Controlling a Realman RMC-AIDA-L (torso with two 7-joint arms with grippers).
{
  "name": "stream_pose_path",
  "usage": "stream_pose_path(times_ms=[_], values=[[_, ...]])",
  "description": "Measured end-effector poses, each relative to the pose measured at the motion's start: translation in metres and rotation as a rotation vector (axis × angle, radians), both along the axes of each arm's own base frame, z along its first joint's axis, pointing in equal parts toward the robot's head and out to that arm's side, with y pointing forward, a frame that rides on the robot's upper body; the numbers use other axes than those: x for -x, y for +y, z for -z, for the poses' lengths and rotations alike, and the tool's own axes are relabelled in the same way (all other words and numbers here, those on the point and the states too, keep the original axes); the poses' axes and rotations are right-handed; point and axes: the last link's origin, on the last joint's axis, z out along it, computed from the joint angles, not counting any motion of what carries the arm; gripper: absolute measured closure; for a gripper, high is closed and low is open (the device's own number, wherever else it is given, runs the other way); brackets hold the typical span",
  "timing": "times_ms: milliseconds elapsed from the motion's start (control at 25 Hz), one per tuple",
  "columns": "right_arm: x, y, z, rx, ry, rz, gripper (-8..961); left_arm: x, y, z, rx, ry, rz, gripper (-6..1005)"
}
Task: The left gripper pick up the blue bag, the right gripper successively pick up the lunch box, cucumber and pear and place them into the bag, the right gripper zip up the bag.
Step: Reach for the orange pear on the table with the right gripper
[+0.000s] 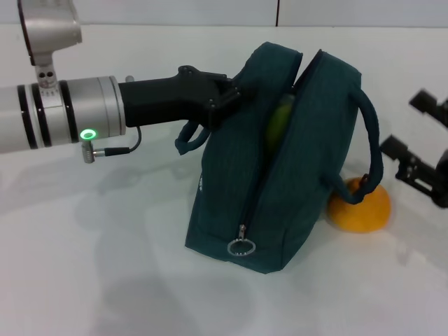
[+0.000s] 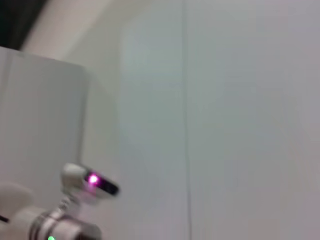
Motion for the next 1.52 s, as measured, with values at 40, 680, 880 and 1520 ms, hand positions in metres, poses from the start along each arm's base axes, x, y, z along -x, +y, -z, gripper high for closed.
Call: stream_pose_path(times_ms=[40,680,880,1520], values=[[-0.005,-0.002,0.004,0.012,-0.001,0.037,186,0.000,0.000,0.001,0.001,0.000,-0.001,953],[-0.034,-0.033,0.034,0.005,-0.117,0.172,205,0.005,0.019,-0.006,-0.143,-0.004,-0.062,953],[-0.038,-0.032,0.034,0.013,-0.128,0.200,211,0.008,0.018,-0.007,-0.147,-0.006,-0.067,953],[-0.034,-0.021,0.039,0.057,-0.122,0.213,230,0.012,0.007,-0.019,-0.144,-0.086,-0.049,953]])
